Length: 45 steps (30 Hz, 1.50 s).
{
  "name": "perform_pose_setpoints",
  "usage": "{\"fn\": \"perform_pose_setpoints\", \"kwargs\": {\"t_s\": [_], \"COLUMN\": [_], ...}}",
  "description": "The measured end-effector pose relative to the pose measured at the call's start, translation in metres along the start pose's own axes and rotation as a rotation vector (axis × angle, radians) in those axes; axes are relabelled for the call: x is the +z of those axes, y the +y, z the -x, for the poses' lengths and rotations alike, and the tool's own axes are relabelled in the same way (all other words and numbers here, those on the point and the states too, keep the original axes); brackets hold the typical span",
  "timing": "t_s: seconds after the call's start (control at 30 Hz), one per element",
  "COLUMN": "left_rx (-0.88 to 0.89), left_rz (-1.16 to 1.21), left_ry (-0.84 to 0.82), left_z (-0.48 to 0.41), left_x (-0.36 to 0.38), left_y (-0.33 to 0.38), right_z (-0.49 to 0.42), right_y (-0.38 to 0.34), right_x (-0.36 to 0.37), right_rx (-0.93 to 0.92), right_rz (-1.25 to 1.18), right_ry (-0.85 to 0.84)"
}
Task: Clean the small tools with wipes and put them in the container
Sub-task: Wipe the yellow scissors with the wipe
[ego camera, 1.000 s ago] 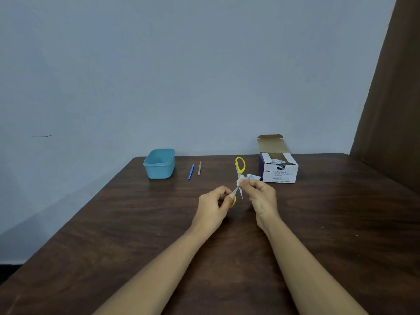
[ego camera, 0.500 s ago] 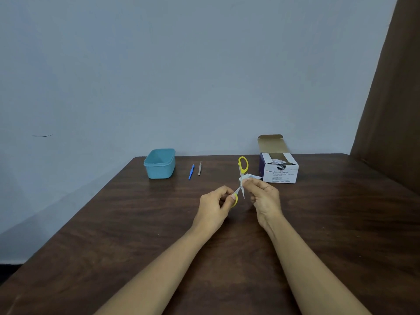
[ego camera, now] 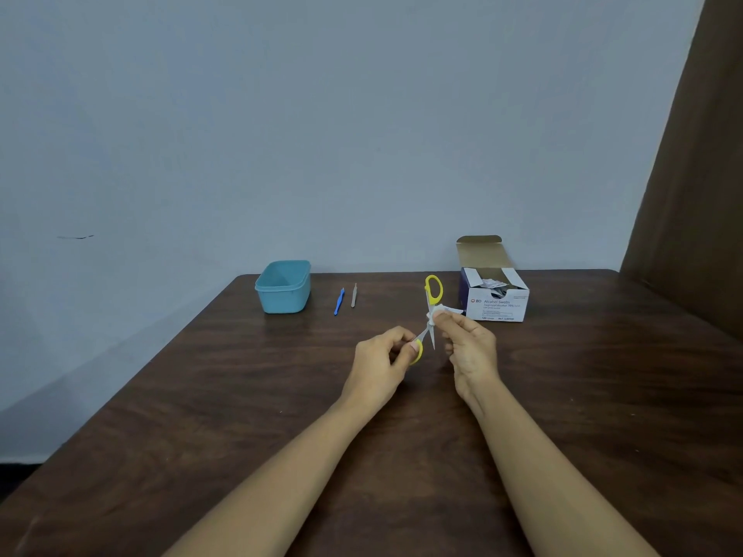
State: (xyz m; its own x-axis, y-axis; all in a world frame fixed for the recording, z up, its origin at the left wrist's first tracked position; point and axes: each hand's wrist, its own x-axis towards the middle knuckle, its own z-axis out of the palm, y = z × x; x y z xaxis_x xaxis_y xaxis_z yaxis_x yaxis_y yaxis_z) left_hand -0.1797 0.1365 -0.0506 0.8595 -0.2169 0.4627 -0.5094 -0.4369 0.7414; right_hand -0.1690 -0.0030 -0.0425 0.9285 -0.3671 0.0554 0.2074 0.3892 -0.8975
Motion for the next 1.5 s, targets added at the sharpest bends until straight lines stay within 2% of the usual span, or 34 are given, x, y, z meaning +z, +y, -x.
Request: {"fn": "perform_pose_setpoints", "kwargs": {"t_s": [1.13, 1.33, 1.5], "left_rx": [0.012, 0.001, -0.002], "left_rz": [-0.014, -0.026, -0.024], "left_ry": [-0.016, -0.009, -0.014], "left_z": [0.000, 0.000, 0.000], "left_x": [0.000, 0.000, 0.000], "left_y": [0.001, 0.000, 0.001], "right_z": [-0.011, -0.010, -0.009], "right_y": [0.007, 0.005, 0.004], "right_x": [-0.004, -0.003, -0.004], "right_rx": [0.054, 0.050, 0.031], "right_rz": [-0.077, -0.006, -0.083], "right_ry": [0.115, 0.080, 0.083]}}
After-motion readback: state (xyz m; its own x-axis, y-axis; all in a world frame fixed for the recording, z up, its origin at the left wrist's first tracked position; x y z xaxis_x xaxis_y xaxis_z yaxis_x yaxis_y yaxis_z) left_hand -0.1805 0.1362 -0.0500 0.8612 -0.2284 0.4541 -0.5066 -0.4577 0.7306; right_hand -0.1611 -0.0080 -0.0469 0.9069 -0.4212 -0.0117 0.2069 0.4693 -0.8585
